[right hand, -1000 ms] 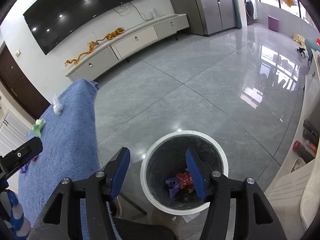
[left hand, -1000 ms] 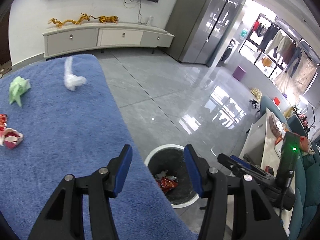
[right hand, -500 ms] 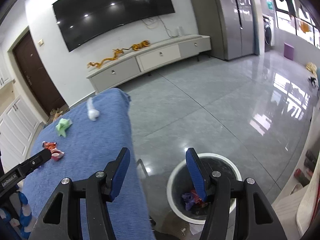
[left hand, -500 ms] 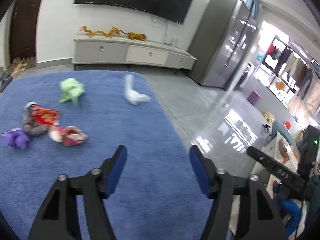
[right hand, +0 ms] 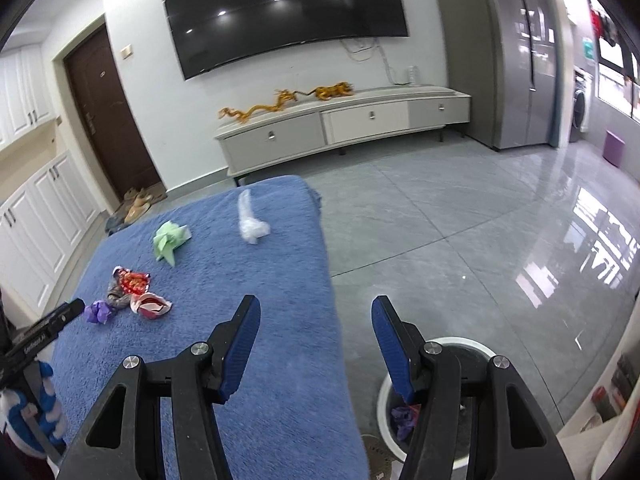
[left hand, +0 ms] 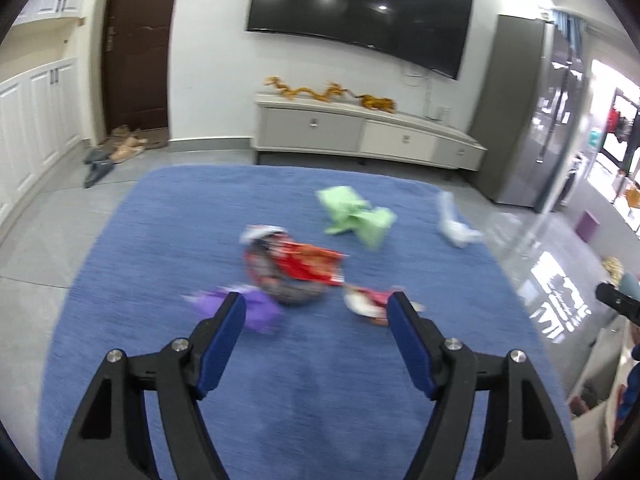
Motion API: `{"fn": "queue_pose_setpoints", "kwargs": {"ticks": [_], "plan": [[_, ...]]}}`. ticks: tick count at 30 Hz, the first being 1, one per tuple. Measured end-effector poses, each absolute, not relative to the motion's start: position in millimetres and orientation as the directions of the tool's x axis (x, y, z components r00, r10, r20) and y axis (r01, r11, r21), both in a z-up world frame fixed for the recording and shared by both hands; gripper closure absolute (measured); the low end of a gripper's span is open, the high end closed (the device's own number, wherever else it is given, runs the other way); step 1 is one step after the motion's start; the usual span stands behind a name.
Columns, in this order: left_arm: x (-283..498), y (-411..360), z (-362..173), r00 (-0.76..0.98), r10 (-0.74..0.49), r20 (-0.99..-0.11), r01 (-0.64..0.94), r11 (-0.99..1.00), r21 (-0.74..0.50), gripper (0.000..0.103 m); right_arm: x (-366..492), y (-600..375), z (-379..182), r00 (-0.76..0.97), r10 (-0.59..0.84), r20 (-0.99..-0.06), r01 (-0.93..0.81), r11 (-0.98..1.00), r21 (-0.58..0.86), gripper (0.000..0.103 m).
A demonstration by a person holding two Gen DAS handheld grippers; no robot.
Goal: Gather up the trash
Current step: 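Return both tools to the remaining wrappers on the rug, then grasp the white plastic bag with the right tool while the left grasps the purple wrapper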
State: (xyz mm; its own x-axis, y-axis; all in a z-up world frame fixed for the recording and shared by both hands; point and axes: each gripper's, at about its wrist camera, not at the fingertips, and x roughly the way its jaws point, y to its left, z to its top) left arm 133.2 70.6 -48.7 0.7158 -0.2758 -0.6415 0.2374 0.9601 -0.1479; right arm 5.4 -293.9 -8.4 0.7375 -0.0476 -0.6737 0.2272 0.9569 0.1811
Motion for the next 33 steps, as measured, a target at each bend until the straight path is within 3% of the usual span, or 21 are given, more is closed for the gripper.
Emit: {"fn": "queue_pose_setpoints", "kwargs": {"ticks": [12, 19, 33], "plan": [[186, 103, -82, 0.684, -0.207, -0.7, 0.206, 0.975, -0.088, 0.031, 84, -239, -35, 0.704, 0.088, -0.705, 0.055, 0.983, 0.177, 0.048], [208, 106, -97, 0.665, -0.198, -0.72, 0.204, 0.976, -0.08, 0.031, 133, -224, -44, 0.707, 0.097, -0.7, -0.007, 0.991, 0.131, 0.047], [223, 119, -119, 0.619, -0.287, -0.732, 0.217, 0.957, -0.192, 0.031, 227, -244, -90, 0.68, 0.068, -0.73, 0.002, 0.996, 0.094, 0.047]]}}
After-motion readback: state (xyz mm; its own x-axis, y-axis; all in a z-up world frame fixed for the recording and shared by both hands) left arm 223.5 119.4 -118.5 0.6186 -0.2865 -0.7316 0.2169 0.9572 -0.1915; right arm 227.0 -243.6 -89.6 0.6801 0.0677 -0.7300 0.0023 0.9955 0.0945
